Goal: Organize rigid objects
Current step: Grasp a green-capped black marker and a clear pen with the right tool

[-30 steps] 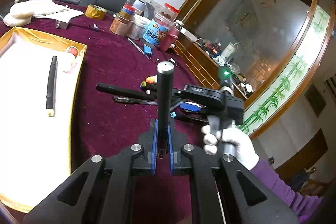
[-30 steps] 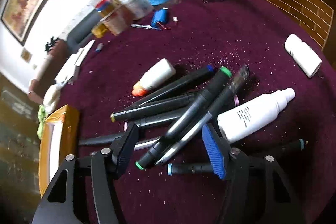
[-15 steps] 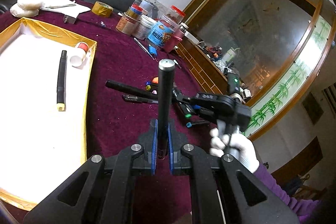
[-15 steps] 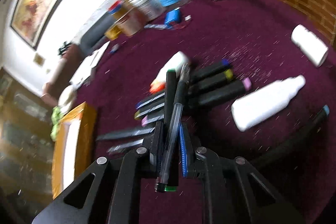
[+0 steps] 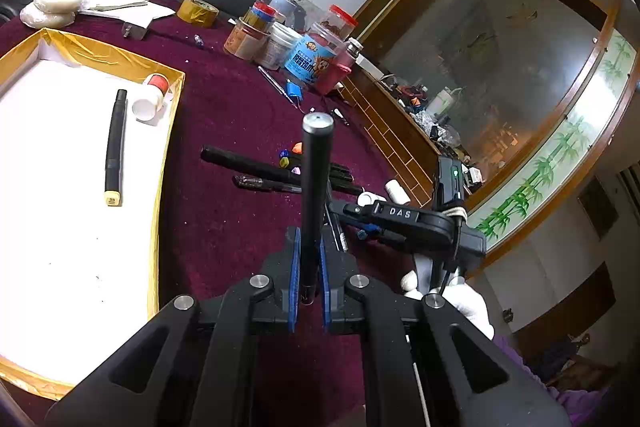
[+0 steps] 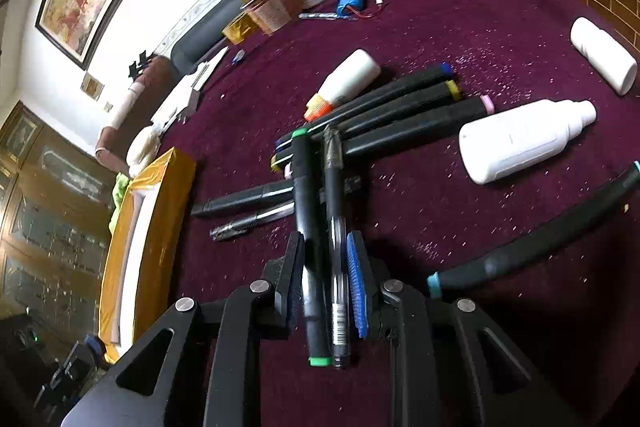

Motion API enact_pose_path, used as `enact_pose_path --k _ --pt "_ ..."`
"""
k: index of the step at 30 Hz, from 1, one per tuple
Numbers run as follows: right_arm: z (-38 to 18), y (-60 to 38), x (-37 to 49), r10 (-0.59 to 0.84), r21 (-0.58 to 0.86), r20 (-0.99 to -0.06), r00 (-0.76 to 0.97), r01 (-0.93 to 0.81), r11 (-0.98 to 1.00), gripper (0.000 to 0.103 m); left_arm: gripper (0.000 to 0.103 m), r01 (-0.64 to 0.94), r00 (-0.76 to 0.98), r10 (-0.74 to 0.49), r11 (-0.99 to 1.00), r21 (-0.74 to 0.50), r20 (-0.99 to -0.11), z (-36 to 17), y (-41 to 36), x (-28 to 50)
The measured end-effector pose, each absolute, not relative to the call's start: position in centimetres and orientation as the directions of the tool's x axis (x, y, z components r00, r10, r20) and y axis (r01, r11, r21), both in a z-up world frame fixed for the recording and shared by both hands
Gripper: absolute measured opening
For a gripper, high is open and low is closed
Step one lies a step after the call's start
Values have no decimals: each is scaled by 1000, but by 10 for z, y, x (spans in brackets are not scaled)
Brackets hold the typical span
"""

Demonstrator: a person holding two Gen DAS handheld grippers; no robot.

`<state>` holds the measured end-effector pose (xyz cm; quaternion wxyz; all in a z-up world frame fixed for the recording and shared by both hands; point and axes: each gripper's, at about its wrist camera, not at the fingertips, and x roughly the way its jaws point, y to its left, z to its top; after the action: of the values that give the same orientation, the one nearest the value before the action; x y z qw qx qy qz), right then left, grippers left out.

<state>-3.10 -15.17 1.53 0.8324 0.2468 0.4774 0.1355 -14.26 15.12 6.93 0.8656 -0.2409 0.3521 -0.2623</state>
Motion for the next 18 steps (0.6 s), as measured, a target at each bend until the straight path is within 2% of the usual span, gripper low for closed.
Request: enact_pose_path --k 9,11,15,18 --pt "21 -137 -20 410 463 -744 528 -36 886 18 6 293 607 -629 745 -600 -485 72 150 -144" --pt "24 -134 -20 404 445 -746 529 -57 894 1 6 293 611 -634 738 -608 -474 77 158 -145" --pt "42 -135 -26 468 496 -699 541 -105 862 0 6 283 622 -646 713 -642 -443 91 190 -149" --pt "61 -123 -30 493 496 -676 548 -155 854 0 6 250 644 -609 740 -624 -464 98 224 -151"
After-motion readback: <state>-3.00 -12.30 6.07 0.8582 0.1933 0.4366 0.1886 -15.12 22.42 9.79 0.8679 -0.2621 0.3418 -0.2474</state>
